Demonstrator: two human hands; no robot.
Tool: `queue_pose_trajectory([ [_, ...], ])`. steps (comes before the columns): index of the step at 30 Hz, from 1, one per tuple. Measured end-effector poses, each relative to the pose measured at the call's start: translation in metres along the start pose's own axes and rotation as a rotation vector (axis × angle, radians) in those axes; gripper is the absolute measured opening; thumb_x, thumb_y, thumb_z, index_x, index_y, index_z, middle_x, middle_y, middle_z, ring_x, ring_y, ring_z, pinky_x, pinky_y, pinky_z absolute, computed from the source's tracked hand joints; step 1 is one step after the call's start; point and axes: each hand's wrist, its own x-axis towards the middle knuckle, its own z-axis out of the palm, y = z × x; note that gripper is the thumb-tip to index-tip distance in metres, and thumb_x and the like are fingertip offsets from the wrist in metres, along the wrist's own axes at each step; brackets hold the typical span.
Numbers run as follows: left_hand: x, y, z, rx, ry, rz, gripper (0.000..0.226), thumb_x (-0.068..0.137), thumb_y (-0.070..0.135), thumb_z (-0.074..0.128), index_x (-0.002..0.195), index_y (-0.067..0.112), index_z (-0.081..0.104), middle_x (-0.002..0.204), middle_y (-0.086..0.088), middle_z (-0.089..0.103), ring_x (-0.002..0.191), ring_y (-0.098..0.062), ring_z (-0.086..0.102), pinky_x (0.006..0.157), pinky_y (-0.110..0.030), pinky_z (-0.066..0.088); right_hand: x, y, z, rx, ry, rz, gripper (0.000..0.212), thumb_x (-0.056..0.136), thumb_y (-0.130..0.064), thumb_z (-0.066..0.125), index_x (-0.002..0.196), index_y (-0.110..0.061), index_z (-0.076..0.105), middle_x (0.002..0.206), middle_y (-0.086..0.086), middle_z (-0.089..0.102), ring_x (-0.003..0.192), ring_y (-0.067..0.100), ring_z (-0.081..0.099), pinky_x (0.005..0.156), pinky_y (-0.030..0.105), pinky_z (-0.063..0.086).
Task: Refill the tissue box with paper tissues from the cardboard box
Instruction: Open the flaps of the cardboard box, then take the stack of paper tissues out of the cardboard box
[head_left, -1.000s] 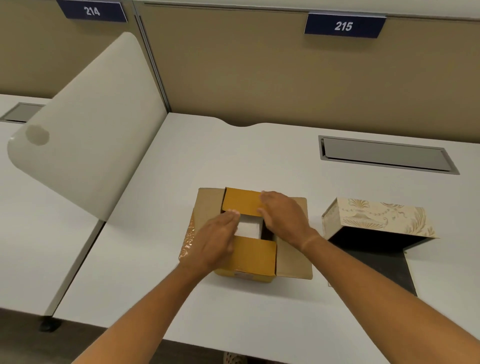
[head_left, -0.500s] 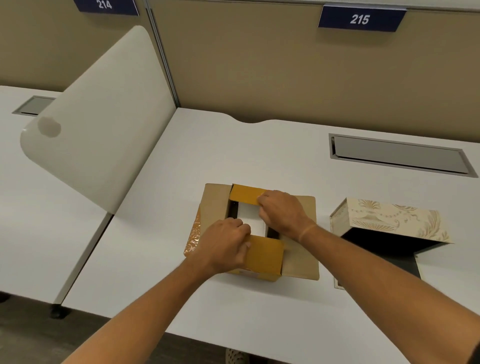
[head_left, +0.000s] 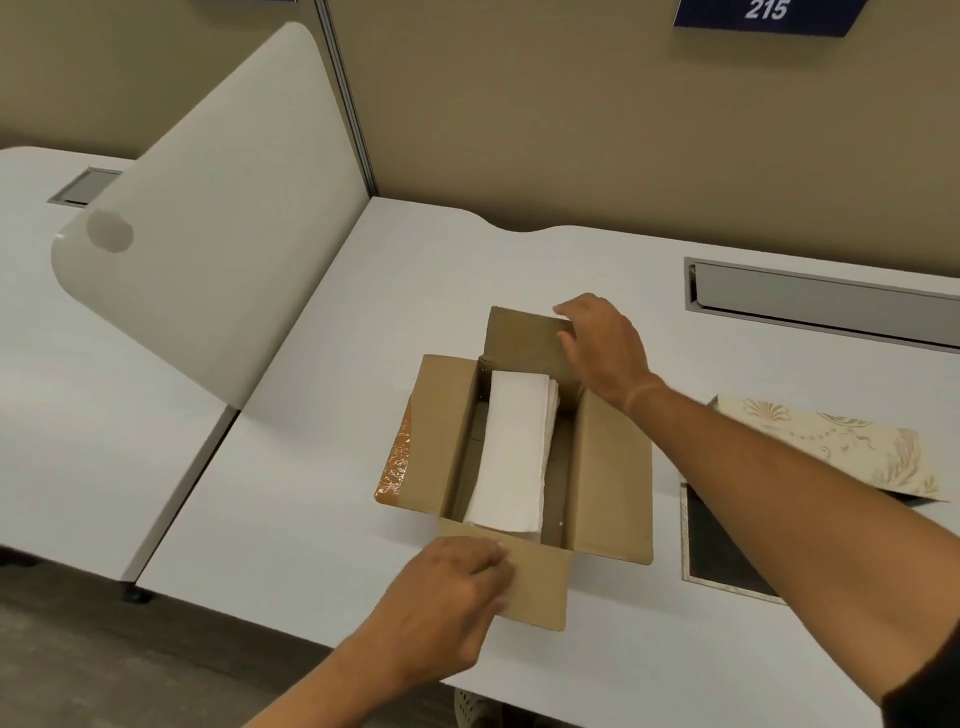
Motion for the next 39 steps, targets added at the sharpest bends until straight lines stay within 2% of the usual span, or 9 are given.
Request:
queue_pose_trajectory([
  [3, 0.004, -0.002, 0.016, 0.05, 0.034, -0.025, 0.052, 0.068, 0.041, 0.08, 0.114, 0.021, 0.065, 0.115, 0.003, 0.069, 0.1, -0.015, 0.067, 0.086, -0.027, 0.053, -0.001, 0.008, 0.017, -0.225, -0.087, -0.124, 0.034, 0.081, -0.002, 0.075, 0.114, 0.003, 0.068, 0.12, 0.023, 0.067, 0.107, 0.039, 0.062, 0.088, 0.046, 0.056],
  [5, 0.007, -0.002, 0.025, 0.066, 0.059, -0.044, 0.056, 0.068, 0.039, 0.081, 0.116, 0.021, 0.06, 0.115, 0.001, 0.066, 0.098, -0.016, 0.065, 0.084, -0.027, 0.054, 0.0, 0.008, 0.023, -0.286, -0.169, -0.109, 0.019, 0.086, -0.003, 0.067, 0.104, 0.0, 0.071, 0.116, 0.018, 0.067, 0.101, 0.036, 0.061, 0.083, 0.045, 0.056],
  [10, 0.015, -0.004, 0.043, 0.058, 0.126, -0.103, 0.049, 0.067, 0.028, 0.083, 0.11, 0.02, 0.061, 0.108, -0.001, 0.064, 0.094, -0.017, 0.061, 0.077, -0.028, 0.055, 0.0, 0.006, 0.03, -0.085, -0.374, 0.054, 0.027, 0.095, -0.023, 0.047, 0.076, -0.008, 0.059, 0.081, 0.009, 0.064, 0.074, 0.03, 0.059, 0.062, 0.035, 0.045],
  [18, 0.025, -0.009, 0.061, 0.107, 0.229, -0.111, 0.041, 0.066, 0.019, 0.084, 0.101, 0.015, 0.063, 0.096, -0.005, 0.067, 0.084, -0.02, 0.063, 0.071, -0.03, 0.054, 0.001, 0.011, 0.036, 0.023, -0.52, 0.133, 0.039, 0.1, -0.037, 0.043, 0.096, -0.008, 0.069, 0.094, 0.009, 0.07, 0.088, 0.028, 0.061, 0.081, 0.04, 0.05],
  [22, 0.028, -0.01, 0.062, 0.087, 0.231, -0.12, 0.043, 0.064, 0.018, 0.085, 0.1, 0.016, 0.062, 0.095, -0.005, 0.067, 0.084, -0.02, 0.063, 0.071, -0.03, 0.054, 0.0, 0.01, 0.035, 0.038, -0.515, 0.147, 0.04, 0.101, -0.038, 0.043, 0.1, -0.008, 0.069, 0.098, 0.009, 0.071, 0.092, 0.028, 0.061, 0.085, 0.041, 0.05],
  [26, 0.027, -0.011, 0.051, 0.014, 0.168, -0.118, 0.051, 0.06, 0.025, 0.086, 0.101, 0.021, 0.058, 0.097, -0.001, 0.063, 0.083, -0.018, 0.06, 0.071, -0.025, 0.053, -0.004, 0.001, 0.023, 0.078, -0.443, 0.169, 0.032, 0.099, -0.033, 0.048, 0.085, -0.006, 0.062, 0.085, 0.007, 0.064, 0.084, 0.028, 0.061, 0.074, 0.036, 0.047],
  [31, 0.026, -0.011, 0.032, -0.086, 0.18, -0.13, 0.05, 0.066, 0.049, 0.074, 0.105, 0.027, 0.052, 0.102, 0.005, 0.058, 0.085, -0.012, 0.057, 0.074, -0.017, 0.048, -0.025, -0.027, 0.006, 0.205, -0.144, 0.244, 0.03, 0.093, -0.011, 0.05, 0.116, -0.001, 0.066, 0.12, 0.013, 0.067, 0.116, 0.029, 0.058, 0.098, 0.034, 0.044],
  [36, 0.043, -0.013, 0.02, -0.153, 0.292, -0.309, 0.054, 0.07, 0.043, 0.073, 0.117, 0.023, 0.054, 0.116, -0.001, 0.058, 0.102, -0.017, 0.057, 0.083, -0.029, 0.054, -0.05, -0.044, 0.011, 0.344, -0.116, 0.49, 0.011, 0.09, -0.015, 0.058, 0.097, -0.009, 0.063, 0.094, 0.004, 0.064, 0.089, 0.022, 0.06, 0.073, 0.028, 0.045],
  [39, 0.052, -0.017, 0.02, -0.081, 0.278, -0.378, 0.07, 0.073, 0.046, 0.069, 0.132, 0.017, 0.048, 0.135, -0.01, 0.054, 0.122, -0.028, 0.053, 0.098, -0.041, 0.048, -0.061, -0.051, 0.021, 0.404, -0.225, 0.615, 0.03, 0.091, -0.027, 0.064, 0.114, -0.009, 0.058, 0.101, 0.001, 0.058, 0.094, 0.019, 0.058, 0.072, 0.024, 0.042],
])
